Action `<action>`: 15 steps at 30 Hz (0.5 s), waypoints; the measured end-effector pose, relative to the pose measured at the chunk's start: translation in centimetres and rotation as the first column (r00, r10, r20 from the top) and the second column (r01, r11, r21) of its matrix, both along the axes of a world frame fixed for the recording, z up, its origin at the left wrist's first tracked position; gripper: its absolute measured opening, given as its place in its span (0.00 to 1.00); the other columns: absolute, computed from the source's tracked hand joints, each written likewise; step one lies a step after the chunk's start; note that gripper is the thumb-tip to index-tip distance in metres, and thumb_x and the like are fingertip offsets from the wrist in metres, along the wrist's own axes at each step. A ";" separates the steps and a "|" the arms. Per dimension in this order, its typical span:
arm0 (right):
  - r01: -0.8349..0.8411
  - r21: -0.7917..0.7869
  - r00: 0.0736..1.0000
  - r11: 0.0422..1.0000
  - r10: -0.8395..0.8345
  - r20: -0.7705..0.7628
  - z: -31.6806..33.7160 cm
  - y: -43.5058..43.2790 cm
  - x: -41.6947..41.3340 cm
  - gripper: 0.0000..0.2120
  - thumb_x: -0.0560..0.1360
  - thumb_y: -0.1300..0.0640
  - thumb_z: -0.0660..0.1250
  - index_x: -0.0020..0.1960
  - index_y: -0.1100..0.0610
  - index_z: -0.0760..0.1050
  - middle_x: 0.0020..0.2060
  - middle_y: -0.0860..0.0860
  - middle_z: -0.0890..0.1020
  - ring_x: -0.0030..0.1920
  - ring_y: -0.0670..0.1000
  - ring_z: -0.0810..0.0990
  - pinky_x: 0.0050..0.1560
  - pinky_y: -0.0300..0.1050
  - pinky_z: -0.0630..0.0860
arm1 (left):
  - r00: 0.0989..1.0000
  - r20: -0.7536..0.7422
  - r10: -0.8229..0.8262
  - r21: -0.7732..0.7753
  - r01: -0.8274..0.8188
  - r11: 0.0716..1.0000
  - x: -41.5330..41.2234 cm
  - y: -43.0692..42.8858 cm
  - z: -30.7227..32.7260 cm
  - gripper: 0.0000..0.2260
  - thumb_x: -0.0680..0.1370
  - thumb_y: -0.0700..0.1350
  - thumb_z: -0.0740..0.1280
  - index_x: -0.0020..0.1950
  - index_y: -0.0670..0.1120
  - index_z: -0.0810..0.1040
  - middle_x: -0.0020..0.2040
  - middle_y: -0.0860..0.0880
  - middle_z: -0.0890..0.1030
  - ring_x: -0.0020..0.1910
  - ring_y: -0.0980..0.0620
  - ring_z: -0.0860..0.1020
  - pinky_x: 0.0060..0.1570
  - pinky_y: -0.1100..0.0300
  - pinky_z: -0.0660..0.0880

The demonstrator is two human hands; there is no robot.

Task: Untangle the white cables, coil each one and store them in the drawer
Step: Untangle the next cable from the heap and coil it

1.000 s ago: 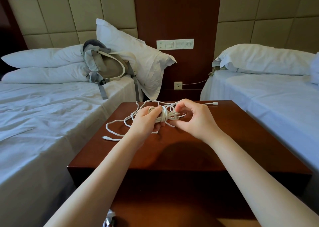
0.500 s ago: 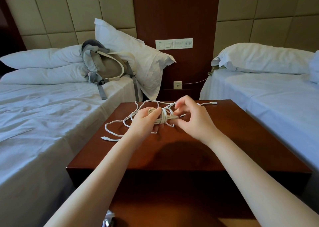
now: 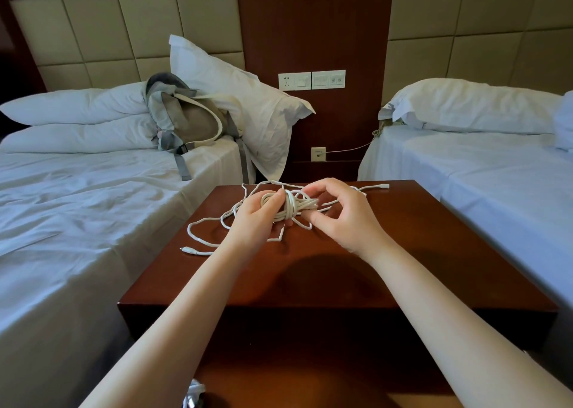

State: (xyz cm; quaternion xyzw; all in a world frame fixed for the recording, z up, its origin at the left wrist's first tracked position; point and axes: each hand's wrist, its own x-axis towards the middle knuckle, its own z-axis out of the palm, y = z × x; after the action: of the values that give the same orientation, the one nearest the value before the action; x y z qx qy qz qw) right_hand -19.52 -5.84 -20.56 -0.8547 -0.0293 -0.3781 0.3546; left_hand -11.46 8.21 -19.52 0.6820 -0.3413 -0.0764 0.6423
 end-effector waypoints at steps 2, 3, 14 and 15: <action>-0.021 0.034 1.000 0.999 0.022 -0.018 0.1 -0.1 -0.1 0.12 0.72 0.58 0.71 0.54 0.49 0.77 0.50 0.45 0.80 0.50 0.43 0.77 0.47 0.29 0.74 | 1.000 -0.004 0.019 0.004 -0.019 1.000 0.1 0.1 0.0 0.14 0.81 0.45 0.57 0.39 0.44 0.77 0.27 0.53 0.78 0.28 0.56 0.73 0.28 0.66 0.68; -0.025 0.036 1.000 0.999 0.025 -0.018 0.1 -0.1 -0.1 0.12 0.73 0.58 0.71 0.55 0.49 0.77 0.50 0.45 0.80 0.50 0.43 0.77 0.48 0.30 0.74 | 1.000 -0.007 0.023 0.005 -0.023 1.000 0.2 0.1 -0.1 0.14 0.81 0.45 0.58 0.41 0.44 0.78 0.29 0.53 0.78 0.29 0.56 0.73 0.30 0.65 0.69; -0.060 0.011 0.998 0.998 0.061 -0.032 0.1 0.2 0.3 0.13 0.73 0.61 0.70 0.58 0.57 0.80 0.49 0.50 0.80 0.50 0.47 0.78 0.49 0.34 0.75 | 1.000 -0.016 -0.001 -0.002 0.001 1.000 0.4 0.5 -0.3 0.15 0.81 0.45 0.58 0.38 0.46 0.77 0.29 0.53 0.78 0.32 0.53 0.73 0.35 0.58 0.69; -0.062 0.016 0.998 0.998 0.062 -0.022 0.1 0.2 0.3 0.12 0.73 0.61 0.70 0.56 0.57 0.81 0.48 0.50 0.80 0.49 0.47 0.78 0.48 0.34 0.76 | 1.000 -0.005 0.007 0.005 -0.007 1.000 0.4 0.4 -0.3 0.15 0.82 0.45 0.58 0.37 0.46 0.77 0.28 0.53 0.78 0.32 0.54 0.72 0.35 0.59 0.68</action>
State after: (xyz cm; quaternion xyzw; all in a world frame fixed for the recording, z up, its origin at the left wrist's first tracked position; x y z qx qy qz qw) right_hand -19.20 -5.65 -20.44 -0.8547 -0.0489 -0.3575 0.3732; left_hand -11.06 8.64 -19.83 0.6845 -0.3370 -0.0768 0.6419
